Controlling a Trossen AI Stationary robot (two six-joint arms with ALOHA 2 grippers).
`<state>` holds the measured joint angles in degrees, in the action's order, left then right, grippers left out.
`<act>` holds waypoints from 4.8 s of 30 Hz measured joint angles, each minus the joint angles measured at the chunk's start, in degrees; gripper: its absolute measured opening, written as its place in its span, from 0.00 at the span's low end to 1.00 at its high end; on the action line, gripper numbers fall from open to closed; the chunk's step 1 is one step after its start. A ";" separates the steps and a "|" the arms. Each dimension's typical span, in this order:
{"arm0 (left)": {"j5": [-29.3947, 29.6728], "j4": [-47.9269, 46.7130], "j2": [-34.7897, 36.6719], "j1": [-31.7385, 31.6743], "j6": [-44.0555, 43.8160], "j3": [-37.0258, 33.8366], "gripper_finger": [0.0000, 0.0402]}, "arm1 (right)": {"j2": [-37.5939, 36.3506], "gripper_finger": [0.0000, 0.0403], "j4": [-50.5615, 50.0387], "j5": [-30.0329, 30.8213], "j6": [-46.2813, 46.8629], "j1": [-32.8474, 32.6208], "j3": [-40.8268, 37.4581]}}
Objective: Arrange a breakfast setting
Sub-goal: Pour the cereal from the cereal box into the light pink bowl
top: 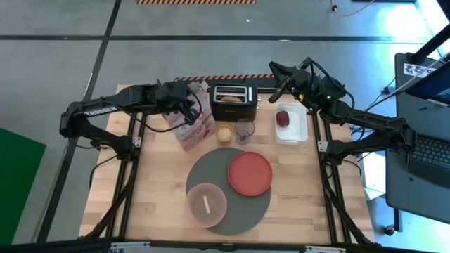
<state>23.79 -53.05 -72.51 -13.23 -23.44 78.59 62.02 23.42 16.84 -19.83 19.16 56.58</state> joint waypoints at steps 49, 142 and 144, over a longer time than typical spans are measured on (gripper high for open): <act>4.26 -22.13 23.32 14.89 -34.47 -8.78 0.38 | 0.38 0.09 -3.07 -1.51 0.08 -0.02 0.00; 22.41 46.40 5.92 30.01 -26.82 -61.37 0.96 | 1.62 0.09 -2.24 -4.50 9.07 -0.05 0.00; 23.49 47.89 4.68 29.46 -26.81 -61.37 0.96 | 1.60 0.09 -2.49 -4.54 9.24 -0.04 0.00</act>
<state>47.28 -5.16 -67.83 16.22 -50.25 17.21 63.61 20.93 12.30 -10.60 19.11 56.58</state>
